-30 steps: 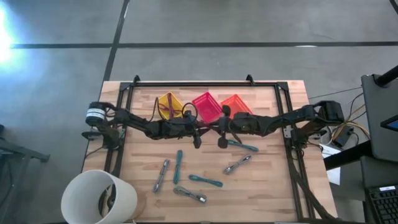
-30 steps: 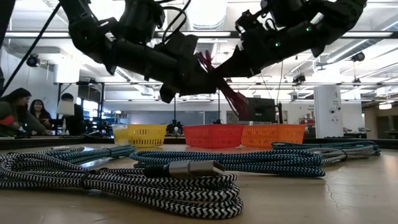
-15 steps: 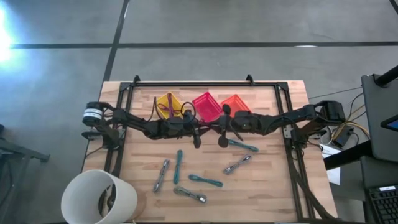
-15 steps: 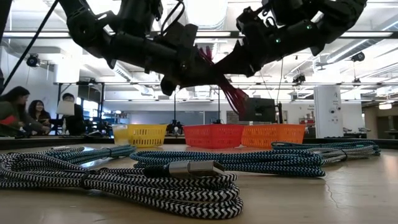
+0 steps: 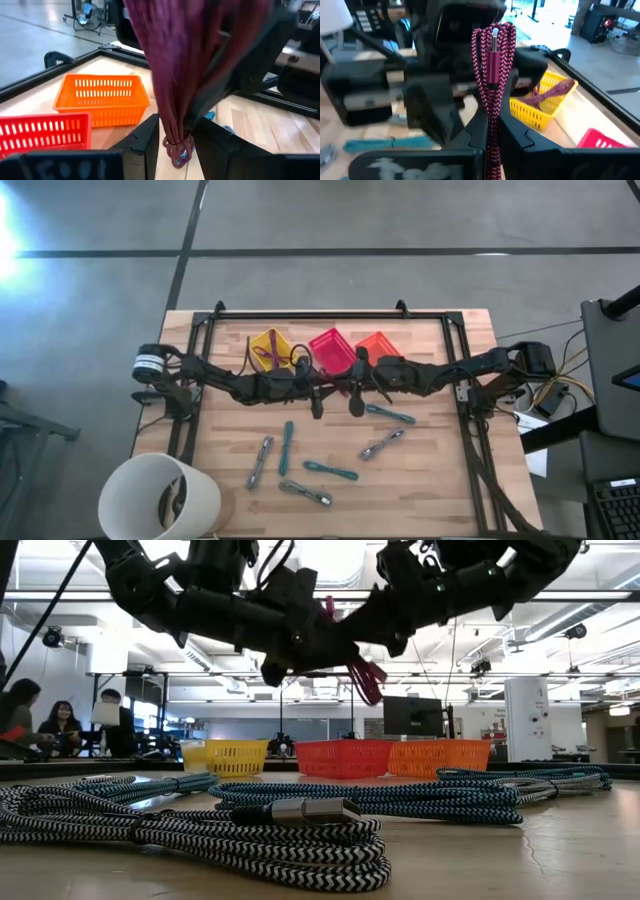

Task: Pick & Place USB Port
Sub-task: Put the black violet USB cable into the yellow bin, then put the top black blue USB cable into the red bin

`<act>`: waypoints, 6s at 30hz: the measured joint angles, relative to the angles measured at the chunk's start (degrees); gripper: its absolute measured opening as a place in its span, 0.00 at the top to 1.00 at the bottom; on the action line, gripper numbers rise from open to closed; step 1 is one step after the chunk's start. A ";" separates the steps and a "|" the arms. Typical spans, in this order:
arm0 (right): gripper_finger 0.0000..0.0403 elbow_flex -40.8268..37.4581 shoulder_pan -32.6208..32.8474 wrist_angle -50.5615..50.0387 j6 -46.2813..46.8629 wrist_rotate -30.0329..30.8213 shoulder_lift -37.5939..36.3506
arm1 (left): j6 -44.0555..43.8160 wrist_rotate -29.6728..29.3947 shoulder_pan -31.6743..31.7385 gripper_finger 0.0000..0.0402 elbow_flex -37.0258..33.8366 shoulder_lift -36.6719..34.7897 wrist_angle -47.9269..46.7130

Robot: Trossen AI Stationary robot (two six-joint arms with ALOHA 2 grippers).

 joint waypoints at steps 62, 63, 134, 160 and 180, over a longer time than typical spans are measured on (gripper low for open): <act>0.60 1.66 0.76 -24.21 2.78 -0.20 -12.58 | -22.83 -3.37 24.32 0.96 -2.04 -19.92 -56.49; 0.60 1.66 0.76 -24.00 2.67 -0.20 -12.31 | -23.04 -2.61 25.03 0.96 -2.15 -19.21 -56.18; 0.63 1.60 0.75 -25.49 -0.46 -0.22 -11.04 | -13.71 -14.22 29.57 0.84 2.25 -7.66 -51.71; 0.62 0.58 0.76 -30.04 0.10 -0.28 -11.04 | -10.40 7.85 21.50 0.84 2.38 -20.84 -56.52; 0.55 4.48 3.57 -33.80 1.48 -2.20 0.44 | -1.53 5.78 6.58 0.84 2.27 -20.50 -52.93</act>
